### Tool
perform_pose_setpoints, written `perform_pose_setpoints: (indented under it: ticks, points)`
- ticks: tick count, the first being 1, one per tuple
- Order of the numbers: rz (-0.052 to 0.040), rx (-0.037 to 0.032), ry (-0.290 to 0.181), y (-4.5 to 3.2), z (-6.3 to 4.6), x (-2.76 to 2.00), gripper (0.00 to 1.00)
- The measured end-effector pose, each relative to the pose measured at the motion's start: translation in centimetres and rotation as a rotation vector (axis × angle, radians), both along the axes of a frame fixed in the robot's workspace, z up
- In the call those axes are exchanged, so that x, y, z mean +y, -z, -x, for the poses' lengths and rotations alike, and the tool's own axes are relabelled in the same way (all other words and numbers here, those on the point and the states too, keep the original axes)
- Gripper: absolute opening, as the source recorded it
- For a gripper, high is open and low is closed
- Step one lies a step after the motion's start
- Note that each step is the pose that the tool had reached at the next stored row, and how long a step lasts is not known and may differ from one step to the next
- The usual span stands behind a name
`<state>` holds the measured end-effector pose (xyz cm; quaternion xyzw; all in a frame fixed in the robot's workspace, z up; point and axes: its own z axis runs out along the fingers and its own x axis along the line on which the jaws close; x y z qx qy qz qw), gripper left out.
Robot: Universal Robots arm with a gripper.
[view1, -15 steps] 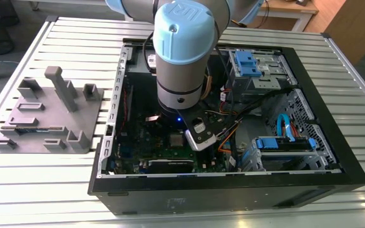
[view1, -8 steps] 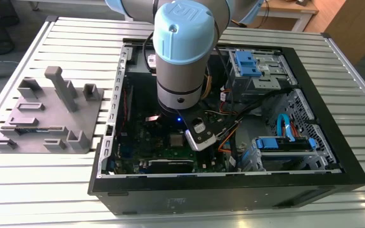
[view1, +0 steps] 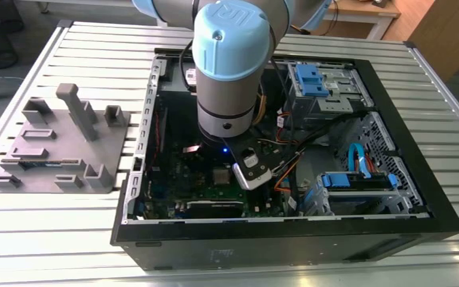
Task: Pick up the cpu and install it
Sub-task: 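Place the cpu into insertion slot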
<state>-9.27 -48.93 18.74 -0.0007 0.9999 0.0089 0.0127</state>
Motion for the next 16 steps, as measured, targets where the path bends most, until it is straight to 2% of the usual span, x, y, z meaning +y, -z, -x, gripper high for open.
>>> perform_pose_setpoints:
  ticks: [5,9,16]
  points:
    - [-0.0008,-0.0003,0.000,-0.04,0.00,0.01,0.49]
    - [-0.0005,-0.0001,0.000,-0.61,0.00,0.00,0.49]
    - [-0.0004,0.0000,0.000,-0.63,-0.12,0.00,0.49]
